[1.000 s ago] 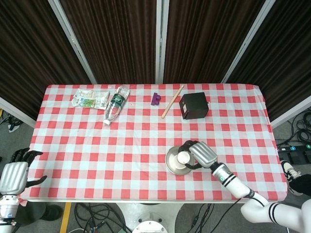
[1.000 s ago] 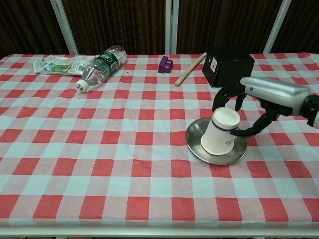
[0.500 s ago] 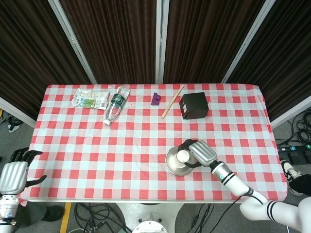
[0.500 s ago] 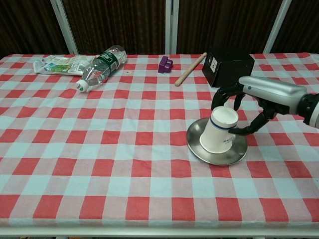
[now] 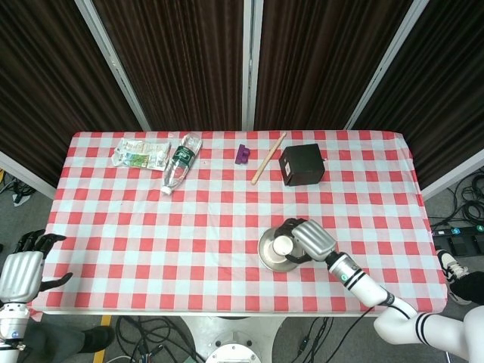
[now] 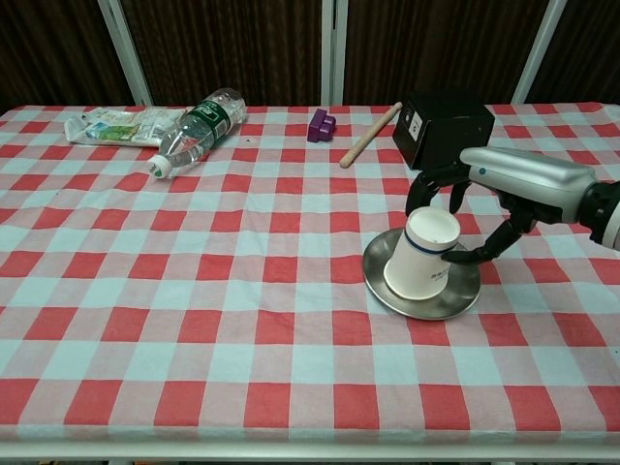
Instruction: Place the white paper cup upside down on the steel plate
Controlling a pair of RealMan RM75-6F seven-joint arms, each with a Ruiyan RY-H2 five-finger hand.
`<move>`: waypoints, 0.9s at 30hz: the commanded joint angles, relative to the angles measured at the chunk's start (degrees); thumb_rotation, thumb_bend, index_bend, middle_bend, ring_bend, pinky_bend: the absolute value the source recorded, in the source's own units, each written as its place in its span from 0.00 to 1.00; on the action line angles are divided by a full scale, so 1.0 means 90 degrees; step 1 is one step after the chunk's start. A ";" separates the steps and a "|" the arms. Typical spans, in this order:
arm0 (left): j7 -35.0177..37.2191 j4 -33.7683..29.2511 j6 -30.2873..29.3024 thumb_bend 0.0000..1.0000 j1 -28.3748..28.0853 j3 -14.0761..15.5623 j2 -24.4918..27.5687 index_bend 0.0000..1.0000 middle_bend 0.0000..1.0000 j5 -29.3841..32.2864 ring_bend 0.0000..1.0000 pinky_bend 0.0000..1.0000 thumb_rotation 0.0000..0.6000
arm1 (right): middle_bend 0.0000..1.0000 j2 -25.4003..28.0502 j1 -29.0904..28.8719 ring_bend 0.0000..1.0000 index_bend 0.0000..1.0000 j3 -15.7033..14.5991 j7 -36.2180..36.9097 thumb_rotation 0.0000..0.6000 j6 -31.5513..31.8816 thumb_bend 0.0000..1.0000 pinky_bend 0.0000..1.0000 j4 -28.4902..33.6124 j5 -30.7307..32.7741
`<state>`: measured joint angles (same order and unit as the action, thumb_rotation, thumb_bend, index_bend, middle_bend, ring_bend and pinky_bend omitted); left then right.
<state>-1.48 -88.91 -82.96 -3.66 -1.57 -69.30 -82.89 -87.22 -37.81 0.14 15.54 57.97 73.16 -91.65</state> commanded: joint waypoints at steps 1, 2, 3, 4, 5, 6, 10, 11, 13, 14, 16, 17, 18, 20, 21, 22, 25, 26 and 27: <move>0.0000 0.0007 0.0001 0.06 0.0001 0.0001 -0.0009 0.28 0.26 0.0001 0.13 0.14 1.00 | 0.41 -0.0051 -0.0026 0.24 0.49 0.0051 -0.0006 1.00 -0.0045 0.23 0.35 -0.0063 0.0071; 0.0003 0.0007 0.0006 0.06 -0.0003 -0.0001 -0.0012 0.28 0.26 0.0004 0.13 0.14 1.00 | 0.41 -0.0039 -0.0032 0.24 0.49 0.0018 -0.0005 1.00 -0.0048 0.23 0.35 -0.0039 0.0034; 0.0002 0.0008 0.0009 0.06 -0.0004 -0.0001 -0.0013 0.28 0.26 0.0004 0.13 0.14 1.00 | 0.41 -0.0022 -0.0033 0.24 0.49 -0.0020 -0.0001 1.00 -0.0044 0.23 0.35 -0.0004 -0.0008; 0.0002 0.0010 0.0011 0.06 -0.0005 -0.0001 -0.0014 0.28 0.26 0.0005 0.13 0.14 1.00 | 0.41 0.0002 -0.0030 0.24 0.49 -0.0064 0.0007 1.00 -0.0033 0.23 0.35 0.0045 -0.0057; 0.0000 0.0013 0.0010 0.06 -0.0006 -0.0002 -0.0017 0.28 0.26 0.0005 0.13 0.14 1.00 | 0.41 0.0040 -0.0023 0.24 0.49 -0.0120 0.0026 1.00 -0.0004 0.23 0.35 0.0119 -0.0127; 0.0000 0.0016 0.0011 0.06 -0.0009 -0.0006 -0.0019 0.28 0.26 0.0006 0.13 0.14 1.00 | 0.41 0.0068 -0.0016 0.24 0.49 -0.0157 0.0041 1.00 0.0022 0.23 0.35 0.0169 -0.0173; 0.0009 0.0028 0.0021 0.06 -0.0022 -0.0007 -0.0027 0.28 0.26 -0.0007 0.13 0.14 1.00 | 0.41 0.0071 -0.0002 0.24 0.49 -0.0148 0.0020 1.00 0.0011 0.24 0.35 0.0116 -0.0110; 0.0006 0.0031 0.0019 0.06 -0.0024 -0.0004 -0.0027 0.28 0.26 -0.0018 0.13 0.14 1.00 | 0.41 0.0042 -0.0013 0.24 0.49 -0.0096 0.0019 1.00 -0.0032 0.24 0.35 0.0036 -0.0025; 0.0014 0.0034 0.0008 0.06 -0.0018 -0.0002 -0.0023 0.28 0.26 -0.0022 0.13 0.14 1.00 | 0.41 -0.0017 -0.0034 0.24 0.49 -0.0019 0.0052 1.00 -0.0087 0.24 0.35 -0.0104 0.0087; 0.0022 0.0032 -0.0002 0.06 -0.0011 -0.0001 -0.0021 0.28 0.26 -0.0020 0.13 0.14 1.00 | 0.41 -0.0052 -0.0049 0.24 0.49 0.0016 0.0074 1.00 -0.0113 0.24 0.35 -0.0184 0.0131; 0.0030 0.0032 -0.0018 0.06 0.0002 -0.0002 -0.0019 0.28 0.26 -0.0011 0.13 0.14 1.00 | 0.41 -0.0082 -0.0058 0.24 0.49 0.0026 0.0115 1.00 -0.0091 0.24 0.35 -0.0238 0.0121; 0.0034 0.0027 -0.0017 0.06 0.0007 -0.0004 -0.0018 0.28 0.26 0.0001 0.13 0.14 1.00 | 0.41 -0.0081 -0.0057 0.24 0.49 0.0000 0.0157 1.00 -0.0057 0.24 0.35 -0.0223 0.0070; 0.0037 0.0023 -0.0014 0.06 0.0008 -0.0004 -0.0016 0.28 0.26 0.0008 0.13 0.14 1.00 | 0.41 -0.0072 -0.0055 0.24 0.49 -0.0032 0.0190 1.00 -0.0030 0.24 0.35 -0.0190 0.0019; 0.0027 0.0023 -0.0004 0.06 0.0004 -0.0004 -0.0015 0.28 0.26 0.0012 0.13 0.14 1.00 | 0.41 -0.0027 -0.0053 0.24 0.49 -0.0139 0.0268 1.00 0.0028 0.24 0.35 -0.0068 -0.0134; 0.0022 0.0022 0.0002 0.06 -0.0001 -0.0005 -0.0015 0.28 0.26 0.0010 0.13 0.14 1.00 | 0.41 -0.0010 -0.0053 0.24 0.49 -0.0177 0.0277 1.00 0.0052 0.24 0.35 -0.0027 -0.0192; 0.0018 0.0020 0.0007 0.06 -0.0006 -0.0004 -0.0015 0.28 0.26 0.0005 0.13 0.14 1.00 | 0.41 0.0001 -0.0054 0.24 0.49 -0.0203 0.0271 1.00 0.0073 0.24 0.35 -0.0005 -0.0235; 0.0007 0.0019 -0.0001 0.06 -0.0015 -0.0011 -0.0011 0.28 0.26 -0.0009 0.13 0.14 1.00 | 0.41 -0.0023 -0.0059 0.24 0.49 -0.0146 0.0260 1.00 0.0076 0.24 0.35 -0.0066 -0.0164; 0.0010 0.0019 -0.0008 0.06 -0.0015 -0.0014 -0.0008 0.28 0.26 -0.0014 0.13 0.14 1.00 | 0.41 -0.0049 -0.0068 0.24 0.49 -0.0088 0.0261 1.00 0.0051 0.24 0.35 -0.0127 -0.0085; 0.0011 0.0019 -0.0011 0.06 -0.0017 -0.0017 -0.0004 0.28 0.26 -0.0016 0.13 0.14 1.00 | 0.41 -0.0072 -0.0076 0.24 0.49 -0.0045 0.0253 1.00 0.0038 0.24 0.35 -0.0183 -0.0035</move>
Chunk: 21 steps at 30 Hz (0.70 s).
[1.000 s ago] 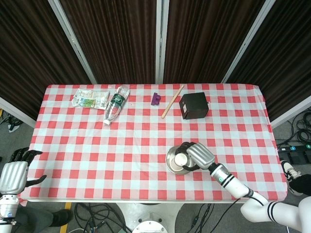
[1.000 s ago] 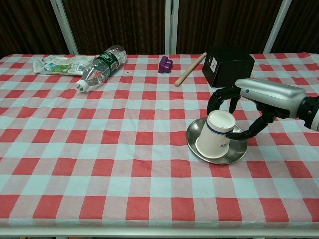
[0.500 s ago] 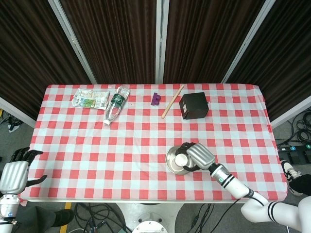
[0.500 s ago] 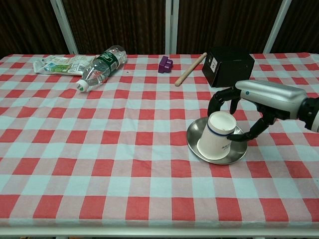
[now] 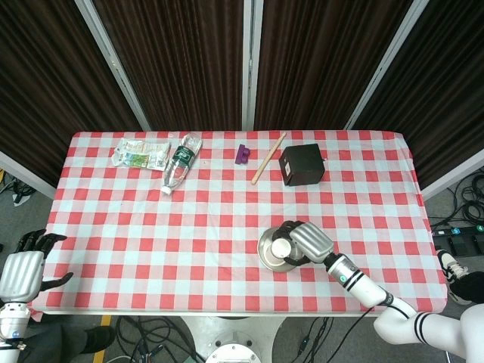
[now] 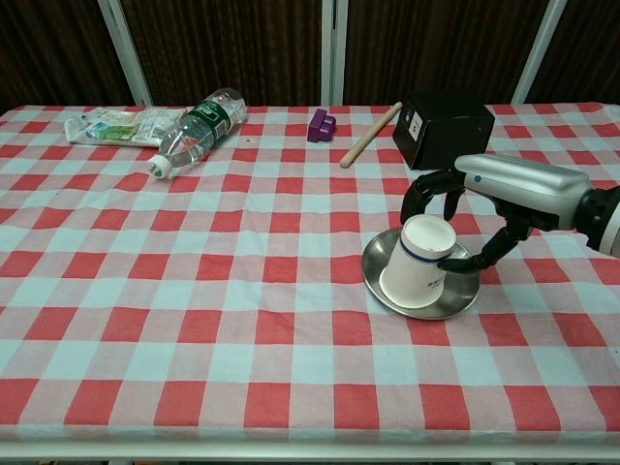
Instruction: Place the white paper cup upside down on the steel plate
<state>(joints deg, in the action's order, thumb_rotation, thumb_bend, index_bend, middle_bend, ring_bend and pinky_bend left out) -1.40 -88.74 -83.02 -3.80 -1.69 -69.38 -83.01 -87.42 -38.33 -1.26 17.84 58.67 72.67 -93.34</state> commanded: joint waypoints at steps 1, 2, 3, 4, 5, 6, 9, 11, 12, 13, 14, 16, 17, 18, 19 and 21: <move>0.0000 -0.0002 -0.0005 0.06 0.0000 -0.0004 0.0008 0.28 0.26 -0.0002 0.13 0.14 1.00 | 0.41 -0.0074 -0.0027 0.24 0.49 0.0147 -0.0025 1.00 -0.0050 0.24 0.35 -0.0188 0.0193; 0.0000 -0.0005 -0.0005 0.06 -0.0001 -0.0007 0.0010 0.28 0.26 0.0004 0.13 0.14 1.00 | 0.41 -0.0104 -0.0038 0.24 0.49 0.0178 -0.0060 1.00 -0.0066 0.24 0.35 -0.0257 0.0230; 0.0000 -0.0008 0.0000 0.06 -0.0002 -0.0007 0.0011 0.28 0.26 0.0008 0.13 0.14 1.00 | 0.41 -0.0116 -0.0044 0.24 0.49 0.0186 -0.0064 1.00 -0.0080 0.24 0.35 -0.0280 0.0245; -0.0001 -0.0010 0.0007 0.06 -0.0002 -0.0006 0.0010 0.28 0.26 0.0014 0.13 0.14 1.00 | 0.41 -0.0117 -0.0047 0.24 0.49 0.0180 -0.0051 1.00 -0.0086 0.24 0.35 -0.0278 0.0243; -0.0005 -0.0009 0.0011 0.06 0.0001 -0.0001 0.0005 0.28 0.26 0.0018 0.13 0.14 1.00 | 0.41 -0.0103 -0.0046 0.24 0.49 0.0148 -0.0030 1.00 -0.0077 0.24 0.35 -0.0247 0.0208; -0.0007 -0.0007 0.0012 0.06 0.0003 0.0002 0.0001 0.28 0.26 0.0021 0.13 0.14 1.00 | 0.41 -0.0082 -0.0041 0.24 0.49 0.0113 -0.0016 1.00 -0.0059 0.24 0.35 -0.0210 0.0164; -0.0006 -0.0001 0.0015 0.06 0.0006 0.0001 -0.0011 0.28 0.26 0.0032 0.13 0.14 1.00 | 0.41 0.0018 -0.0013 0.24 0.49 -0.0056 0.0064 1.00 0.0022 0.24 0.35 -0.0033 -0.0034; -0.0011 0.0008 0.0019 0.06 -0.0001 0.0000 -0.0021 0.28 0.26 0.0027 0.13 0.14 1.00 | 0.41 0.0072 0.0004 0.24 0.49 -0.0134 0.0109 1.00 0.0080 0.24 0.35 0.0036 -0.0130; -0.0012 0.0011 0.0023 0.06 -0.0006 0.0000 -0.0023 0.28 0.26 0.0021 0.13 0.14 1.00 | 0.41 0.0075 0.0009 0.24 0.49 -0.0130 0.0106 1.00 0.0094 0.24 0.35 0.0024 -0.0126; -0.0012 0.0015 0.0027 0.06 -0.0012 -0.0001 -0.0024 0.28 0.26 0.0015 0.13 0.14 1.00 | 0.41 0.0062 0.0015 0.24 0.49 -0.0104 0.0097 1.00 0.0100 0.24 0.35 -0.0010 -0.0091; -0.0013 0.0017 0.0028 0.06 -0.0017 -0.0001 -0.0023 0.28 0.26 0.0005 0.13 0.14 1.00 | 0.41 0.0029 0.0015 0.24 0.49 -0.0043 0.0090 1.00 0.0083 0.24 0.35 -0.0077 -0.0007; -0.0015 0.0015 0.0014 0.06 -0.0019 -0.0002 -0.0022 0.28 0.26 -0.0009 0.13 0.14 1.00 | 0.41 -0.0033 0.0006 0.24 0.49 0.0060 0.0121 1.00 0.0044 0.24 0.35 -0.0187 0.0131; -0.0014 0.0011 0.0005 0.06 -0.0016 -0.0004 -0.0019 0.28 0.26 -0.0010 0.13 0.14 1.00 | 0.41 -0.0074 -0.0009 0.24 0.49 0.0109 0.0147 1.00 -0.0002 0.24 0.35 -0.0267 0.0205; -0.0008 0.0006 0.0001 0.06 -0.0011 -0.0003 -0.0016 0.28 0.26 -0.0008 0.13 0.14 1.00 | 0.41 -0.0097 -0.0024 0.24 0.49 0.0129 0.0162 1.00 -0.0032 0.24 0.35 -0.0313 0.0233; -0.0004 0.0002 -0.0001 0.06 -0.0009 -0.0006 -0.0013 0.28 0.26 0.0001 0.13 0.14 1.00 | 0.41 -0.0115 -0.0034 0.24 0.49 0.0131 0.0179 1.00 -0.0044 0.24 0.35 -0.0341 0.0233; -0.0018 0.0000 -0.0009 0.06 0.0006 -0.0007 -0.0010 0.28 0.26 0.0027 0.13 0.14 1.00 | 0.41 -0.0120 -0.0044 0.24 0.49 0.0066 0.0226 1.00 -0.0009 0.24 0.35 -0.0325 0.0124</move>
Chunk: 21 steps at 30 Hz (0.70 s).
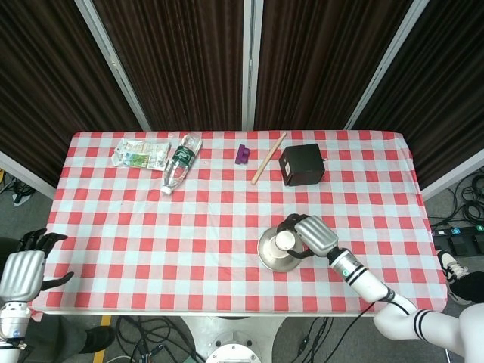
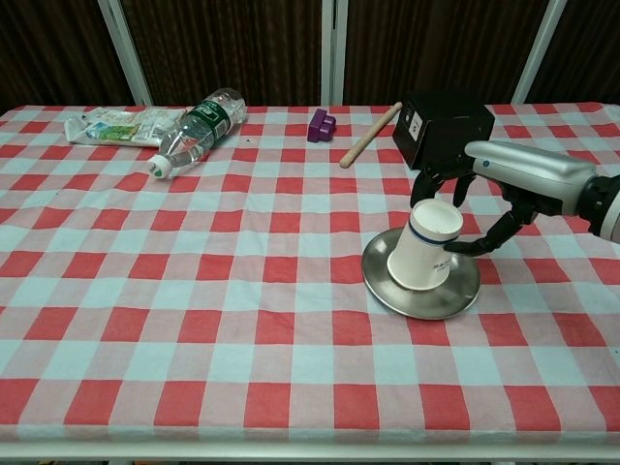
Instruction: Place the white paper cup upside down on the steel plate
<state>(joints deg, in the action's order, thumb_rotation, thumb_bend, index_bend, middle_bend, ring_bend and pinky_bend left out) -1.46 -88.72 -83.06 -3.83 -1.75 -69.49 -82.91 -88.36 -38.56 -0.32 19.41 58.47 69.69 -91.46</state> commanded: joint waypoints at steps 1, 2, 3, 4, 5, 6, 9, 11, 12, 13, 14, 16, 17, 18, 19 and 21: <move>-0.0013 -0.0006 -0.0004 0.06 0.0015 0.0000 0.0001 0.28 0.26 0.0026 0.13 0.14 1.00 | 0.41 -0.0006 -0.0017 0.24 0.49 -0.0090 0.0073 1.00 0.0040 0.24 0.35 0.0039 -0.0156; -0.0014 -0.0010 0.0000 0.06 0.0018 0.0003 0.0000 0.28 0.26 0.0033 0.13 0.14 1.00 | 0.41 0.0015 -0.0010 0.24 0.49 -0.0163 0.0084 1.00 0.0080 0.24 0.35 0.0087 -0.0255; -0.0019 -0.0010 0.0003 0.06 0.0017 0.0004 -0.0001 0.28 0.26 0.0035 0.13 0.14 1.00 | 0.41 0.0032 -0.0003 0.24 0.49 -0.0211 0.0080 1.00 0.0115 0.24 0.35 0.0116 -0.0321; -0.0024 -0.0008 0.0005 0.06 0.0016 0.0004 -0.0003 0.28 0.26 0.0034 0.13 0.14 1.00 | 0.41 0.0042 0.0007 0.24 0.49 -0.0242 0.0067 1.00 0.0149 0.24 0.35 0.0133 -0.0366; -0.0028 -0.0007 0.0007 0.06 0.0011 0.0001 -0.0004 0.28 0.26 0.0031 0.13 0.14 1.00 | 0.41 0.0044 0.0020 0.24 0.49 -0.0246 0.0050 1.00 0.0189 0.24 0.35 0.0128 -0.0380; -0.0028 -0.0007 0.0009 0.06 0.0006 -0.0002 -0.0002 0.28 0.26 0.0026 0.13 0.14 1.00 | 0.41 0.0036 0.0026 0.24 0.49 -0.0222 0.0050 1.00 0.0200 0.24 0.35 0.0106 -0.0350; -0.0031 -0.0003 -0.0002 0.06 -0.0005 -0.0012 0.0004 0.28 0.26 0.0008 0.13 0.14 1.00 | 0.41 -0.0017 0.0008 0.24 0.49 -0.0077 0.0059 1.00 0.0144 0.24 0.35 -0.0036 -0.0163; -0.0026 -0.0001 -0.0010 0.06 -0.0003 -0.0012 0.0007 0.28 0.26 0.0003 0.13 0.14 1.00 | 0.41 -0.0059 -0.0023 0.24 0.49 -0.0014 0.0031 1.00 0.0079 0.24 0.35 -0.0140 -0.0082; -0.0026 0.0000 -0.0013 0.06 -0.0002 -0.0014 0.0007 0.28 0.26 0.0004 0.13 0.14 1.00 | 0.41 -0.0070 -0.0031 0.24 0.49 -0.0012 0.0025 1.00 0.0064 0.24 0.35 -0.0155 -0.0078; -0.0026 0.0002 -0.0015 0.06 0.0001 -0.0011 0.0006 0.28 0.26 0.0005 0.13 0.14 1.00 | 0.41 -0.0070 -0.0036 0.24 0.49 -0.0026 0.0028 1.00 0.0064 0.24 0.35 -0.0147 -0.0095; -0.0023 0.0005 -0.0018 0.06 0.0004 -0.0010 0.0004 0.28 0.26 0.0007 0.13 0.14 1.00 | 0.41 -0.0058 -0.0033 0.24 0.49 -0.0067 0.0040 1.00 0.0081 0.24 0.35 -0.0106 -0.0146; -0.0024 0.0010 -0.0018 0.06 0.0006 -0.0009 -0.0002 0.28 0.26 0.0010 0.13 0.14 1.00 | 0.41 -0.0010 -0.0017 0.24 0.49 -0.0161 0.0051 1.00 0.0123 0.24 0.35 -0.0002 -0.0254; -0.0024 0.0014 -0.0017 0.06 0.0006 -0.0011 -0.0007 0.28 0.26 0.0013 0.13 0.14 1.00 | 0.41 0.0039 -0.0004 0.24 0.49 -0.0231 0.0068 1.00 0.0159 0.24 0.35 0.0096 -0.0334; -0.0025 0.0015 -0.0015 0.06 0.0005 -0.0011 -0.0009 0.28 0.26 0.0014 0.13 0.14 1.00 | 0.41 0.0075 0.0010 0.24 0.49 -0.0277 0.0073 1.00 0.0201 0.24 0.35 0.0163 -0.0394; -0.0027 0.0018 -0.0012 0.06 0.0003 -0.0013 -0.0010 0.28 0.26 0.0017 0.13 0.14 1.00 | 0.41 0.0104 0.0024 0.24 0.49 -0.0311 0.0061 1.00 0.0241 0.24 0.35 0.0212 -0.0440; -0.0032 0.0021 -0.0014 0.06 -0.0002 -0.0016 -0.0009 0.28 0.26 0.0010 0.13 0.14 1.00 | 0.41 0.0134 0.0045 0.24 0.49 -0.0327 -0.0003 1.00 0.0291 0.25 0.35 0.0247 -0.0468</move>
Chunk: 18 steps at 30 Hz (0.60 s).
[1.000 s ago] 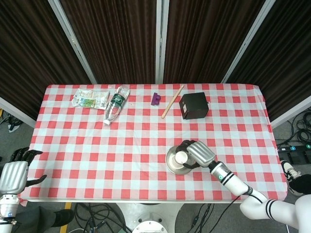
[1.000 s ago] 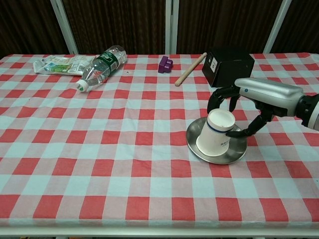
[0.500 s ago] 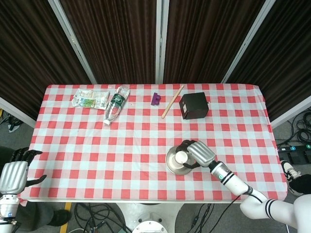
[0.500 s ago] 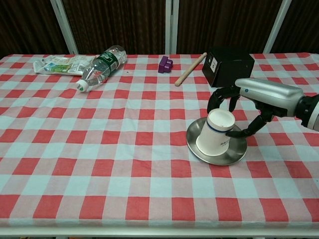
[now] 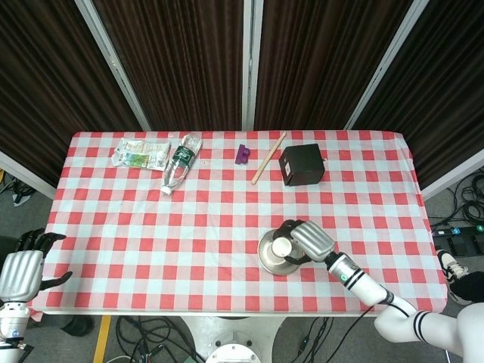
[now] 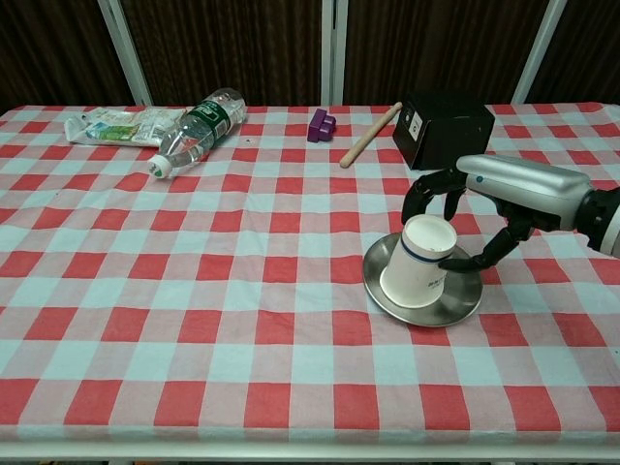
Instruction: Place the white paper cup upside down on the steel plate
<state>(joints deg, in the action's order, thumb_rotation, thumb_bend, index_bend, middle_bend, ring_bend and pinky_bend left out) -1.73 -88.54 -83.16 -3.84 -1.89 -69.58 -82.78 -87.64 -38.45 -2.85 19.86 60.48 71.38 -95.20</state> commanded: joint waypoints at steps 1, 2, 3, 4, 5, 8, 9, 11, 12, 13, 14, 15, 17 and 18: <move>-0.0003 -0.0001 -0.0006 0.06 -0.0006 -0.0004 0.0004 0.28 0.26 -0.0014 0.13 0.14 1.00 | 0.41 0.0044 0.0034 0.24 0.49 -0.0011 -0.0093 1.00 0.0050 0.25 0.35 0.0026 0.0003; -0.0002 -0.0002 -0.0012 0.06 -0.0006 -0.0005 0.0005 0.28 0.26 -0.0018 0.13 0.14 1.00 | 0.41 0.0029 0.0030 0.24 0.49 0.0030 -0.0125 1.00 0.0016 0.25 0.35 -0.0013 0.0067; -0.0001 0.0000 -0.0020 0.06 -0.0005 -0.0007 0.0004 0.28 0.26 -0.0022 0.13 0.14 1.00 | 0.41 0.0010 0.0021 0.24 0.49 0.0076 -0.0151 1.00 -0.0020 0.25 0.35 -0.0057 0.0131; -0.0003 0.0003 -0.0029 0.06 -0.0004 -0.0009 0.0002 0.28 0.26 -0.0025 0.13 0.14 1.00 | 0.41 -0.0026 0.0009 0.24 0.49 0.0142 -0.0156 1.00 -0.0056 0.25 0.35 -0.0124 0.0215; -0.0005 0.0003 -0.0029 0.06 -0.0002 -0.0010 0.0003 0.28 0.26 -0.0021 0.13 0.14 1.00 | 0.41 -0.0061 0.0001 0.24 0.49 0.0187 -0.0147 1.00 -0.0091 0.25 0.35 -0.0182 0.0283; 0.0003 -0.0002 -0.0021 0.06 0.0002 -0.0009 0.0008 0.28 0.26 -0.0003 0.13 0.14 1.00 | 0.41 -0.0097 -0.0024 0.24 0.49 0.0214 -0.0082 1.00 -0.0151 0.25 0.35 -0.0224 0.0329; 0.0000 -0.0002 -0.0019 0.06 0.0005 -0.0008 0.0008 0.28 0.26 0.0004 0.13 0.14 1.00 | 0.41 -0.0083 -0.0024 0.24 0.49 0.0175 -0.0054 1.00 -0.0129 0.25 0.35 -0.0187 0.0270; 0.0001 -0.0001 -0.0011 0.06 0.0008 -0.0009 0.0004 0.28 0.26 0.0020 0.13 0.14 1.00 | 0.41 -0.0014 -0.0019 0.24 0.49 0.0036 0.0018 1.00 -0.0077 0.25 0.35 -0.0053 0.0091; 0.0001 0.0001 -0.0008 0.06 0.0005 -0.0010 0.0002 0.28 0.26 0.0020 0.13 0.14 1.00 | 0.41 0.0018 -0.0009 0.24 0.49 -0.0019 0.0046 1.00 -0.0042 0.25 0.35 0.0006 0.0023; -0.0001 0.0006 -0.0006 0.06 0.0002 -0.0011 -0.0003 0.28 0.26 0.0018 0.13 0.14 1.00 | 0.41 0.0044 0.0003 0.24 0.49 -0.0069 0.0056 1.00 -0.0007 0.25 0.35 0.0054 -0.0040; -0.0007 0.0013 -0.0003 0.06 -0.0004 -0.0011 -0.0007 0.28 0.26 0.0011 0.13 0.14 1.00 | 0.41 0.0064 0.0026 0.24 0.49 -0.0112 0.0048 1.00 0.0042 0.25 0.35 0.0094 -0.0091; -0.0010 0.0013 -0.0002 0.06 -0.0008 -0.0013 -0.0012 0.28 0.26 0.0007 0.13 0.14 1.00 | 0.41 0.0058 0.0045 0.24 0.49 -0.0120 0.0030 1.00 0.0068 0.25 0.35 0.0098 -0.0095; -0.0034 0.0012 0.0011 0.06 -0.0026 -0.0019 -0.0026 0.28 0.26 -0.0002 0.13 0.14 1.00 | 0.42 0.0010 0.0060 0.24 0.49 -0.0082 -0.0041 1.00 0.0020 0.25 0.36 0.0037 -0.0004; -0.0042 0.0013 0.0013 0.06 -0.0035 -0.0021 -0.0030 0.28 0.26 -0.0010 0.13 0.14 1.00 | 0.42 -0.0017 0.0060 0.24 0.49 -0.0045 -0.0068 1.00 -0.0006 0.25 0.35 0.0000 0.0054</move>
<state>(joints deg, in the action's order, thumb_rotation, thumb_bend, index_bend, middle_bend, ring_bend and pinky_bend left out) -2.10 -88.42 -83.05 -4.14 -2.06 -69.85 -82.86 -87.47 -38.01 -3.62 19.68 60.92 71.84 -95.49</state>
